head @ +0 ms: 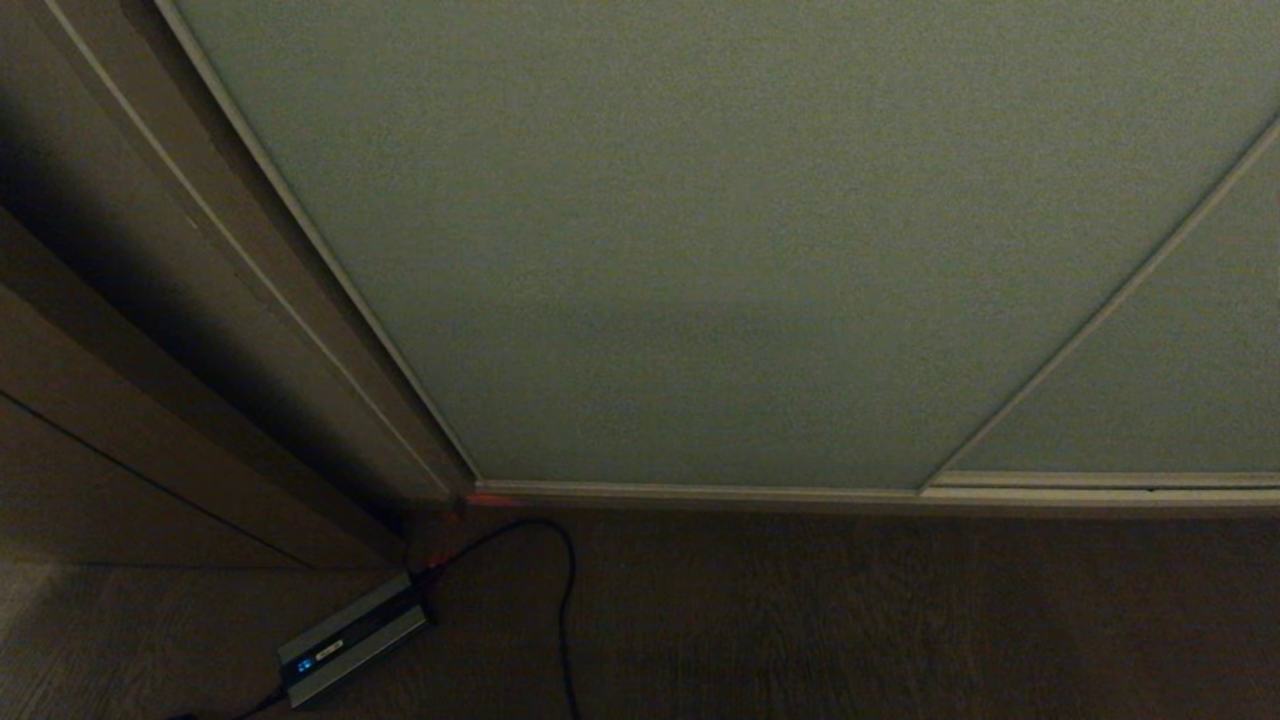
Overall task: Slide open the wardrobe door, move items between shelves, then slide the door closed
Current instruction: Open the door
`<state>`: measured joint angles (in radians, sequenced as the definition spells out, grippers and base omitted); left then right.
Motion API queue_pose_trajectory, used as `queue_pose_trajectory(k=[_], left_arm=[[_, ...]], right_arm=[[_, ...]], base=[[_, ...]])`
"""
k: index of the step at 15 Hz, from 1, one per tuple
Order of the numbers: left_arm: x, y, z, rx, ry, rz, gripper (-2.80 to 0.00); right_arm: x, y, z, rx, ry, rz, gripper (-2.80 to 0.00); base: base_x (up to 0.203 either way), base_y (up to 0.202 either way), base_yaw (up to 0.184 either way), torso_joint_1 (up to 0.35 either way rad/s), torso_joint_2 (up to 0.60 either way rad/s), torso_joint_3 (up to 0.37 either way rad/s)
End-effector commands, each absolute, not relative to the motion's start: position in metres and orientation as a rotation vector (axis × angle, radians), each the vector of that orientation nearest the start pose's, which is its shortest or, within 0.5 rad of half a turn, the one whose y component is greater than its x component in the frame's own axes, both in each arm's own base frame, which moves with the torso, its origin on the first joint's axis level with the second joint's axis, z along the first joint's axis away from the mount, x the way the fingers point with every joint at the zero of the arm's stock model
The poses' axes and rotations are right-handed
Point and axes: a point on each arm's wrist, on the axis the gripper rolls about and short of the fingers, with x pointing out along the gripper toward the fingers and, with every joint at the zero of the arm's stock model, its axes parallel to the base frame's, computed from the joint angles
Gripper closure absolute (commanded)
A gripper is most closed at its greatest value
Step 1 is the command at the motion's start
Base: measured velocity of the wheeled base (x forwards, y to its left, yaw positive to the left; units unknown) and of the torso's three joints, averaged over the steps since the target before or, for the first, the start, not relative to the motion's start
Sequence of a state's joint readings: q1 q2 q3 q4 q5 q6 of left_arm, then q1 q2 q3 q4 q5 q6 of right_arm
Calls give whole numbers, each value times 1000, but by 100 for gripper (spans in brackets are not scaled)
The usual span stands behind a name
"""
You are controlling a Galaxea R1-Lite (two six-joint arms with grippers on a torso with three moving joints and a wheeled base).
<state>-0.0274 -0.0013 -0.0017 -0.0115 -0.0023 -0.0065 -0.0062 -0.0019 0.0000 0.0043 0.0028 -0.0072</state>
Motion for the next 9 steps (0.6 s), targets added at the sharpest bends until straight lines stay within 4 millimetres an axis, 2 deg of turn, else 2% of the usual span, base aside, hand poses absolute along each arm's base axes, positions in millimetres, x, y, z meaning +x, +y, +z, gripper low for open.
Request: queue_pose_trajectory(k=[1,3,5,7,9], left_arm=[[-23,1,77,4,-15,-29,0],[-25,1,84,13,-40,-24,0],[-33,1,106,28,-110,-23,0],[-36,1,112,32,-128,-22,0],[-35,1,109,32,-114,-13,0]], right_arm=[[-23,0,74,-8,8,-3,0],[-23,0,74,-8,8,-3,0],[-23,0,74,-8,8,-3,0],[-23,0,74,-8,8,-3,0],[-22,0,74,-8,9,-3,0]], base=[[0,0,0,0,0,0],[0,0,0,0,0,0],[0,0,0,0,0,0],[0,0,0,0,0,0],[0,0,0,0,0,0]])
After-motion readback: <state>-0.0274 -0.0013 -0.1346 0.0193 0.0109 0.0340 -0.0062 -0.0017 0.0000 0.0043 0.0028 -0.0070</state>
